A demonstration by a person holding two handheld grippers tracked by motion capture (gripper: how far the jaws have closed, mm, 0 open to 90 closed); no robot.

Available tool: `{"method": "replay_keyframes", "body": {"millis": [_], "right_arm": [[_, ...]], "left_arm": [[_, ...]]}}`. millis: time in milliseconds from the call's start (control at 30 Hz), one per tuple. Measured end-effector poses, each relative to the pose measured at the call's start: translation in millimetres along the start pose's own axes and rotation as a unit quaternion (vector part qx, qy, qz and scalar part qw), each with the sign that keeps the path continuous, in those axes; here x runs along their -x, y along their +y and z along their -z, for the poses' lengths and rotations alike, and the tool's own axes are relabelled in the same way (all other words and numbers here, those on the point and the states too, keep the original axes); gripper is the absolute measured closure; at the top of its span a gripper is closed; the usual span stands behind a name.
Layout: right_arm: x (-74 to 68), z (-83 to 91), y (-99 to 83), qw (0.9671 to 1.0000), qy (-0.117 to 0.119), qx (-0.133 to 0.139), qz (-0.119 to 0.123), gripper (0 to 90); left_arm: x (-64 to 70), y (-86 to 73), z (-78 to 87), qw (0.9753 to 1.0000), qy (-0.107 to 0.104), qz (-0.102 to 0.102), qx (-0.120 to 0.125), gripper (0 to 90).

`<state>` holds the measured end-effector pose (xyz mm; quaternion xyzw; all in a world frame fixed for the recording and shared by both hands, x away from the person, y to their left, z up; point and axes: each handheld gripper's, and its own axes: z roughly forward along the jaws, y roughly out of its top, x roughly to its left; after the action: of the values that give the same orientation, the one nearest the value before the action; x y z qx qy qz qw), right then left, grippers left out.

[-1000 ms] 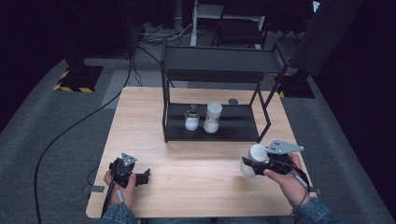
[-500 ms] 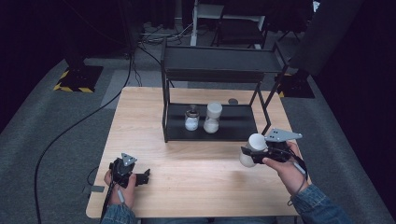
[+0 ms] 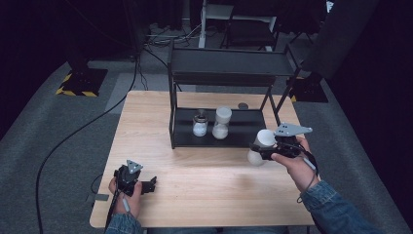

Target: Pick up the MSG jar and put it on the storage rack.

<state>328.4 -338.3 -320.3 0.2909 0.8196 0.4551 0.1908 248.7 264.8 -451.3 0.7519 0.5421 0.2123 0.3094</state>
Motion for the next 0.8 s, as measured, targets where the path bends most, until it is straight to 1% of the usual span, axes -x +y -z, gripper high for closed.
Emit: {"method": "replay_keyframes", "body": {"millis": [33,133,300,433,800], "right_arm": [[0.7,-1.1,1.7,1.0000,-0.002,0.001,0.000,32.9],[4.7,-4.9,4.0,1.0000,0.003,0.003,-0.006,32.8],[6.8,-14.9,7.3,0.9999,0.004,-0.004,0.009,33.2],[10.3,-20.6,10.1,1.0000,0.002,-0.006,0.003,33.2],[23.4,-32.3,17.6,0.9998,-0.016,-0.013,-0.002,33.2]], "left_arm": [[-0.1,0.2,0.1,1.0000,0.000,-0.001,-0.001,0.3],[-0.1,0.2,0.1,1.0000,0.000,-0.001,-0.001,0.3],[-0.2,0.2,0.4,1.0000,-0.001,-0.002,-0.001,0.3],[-0.2,0.2,0.4,1.0000,-0.001,-0.002,-0.001,0.3],[-0.1,0.1,0.4,1.0000,-0.001,-0.002,-0.001,0.3]]}}
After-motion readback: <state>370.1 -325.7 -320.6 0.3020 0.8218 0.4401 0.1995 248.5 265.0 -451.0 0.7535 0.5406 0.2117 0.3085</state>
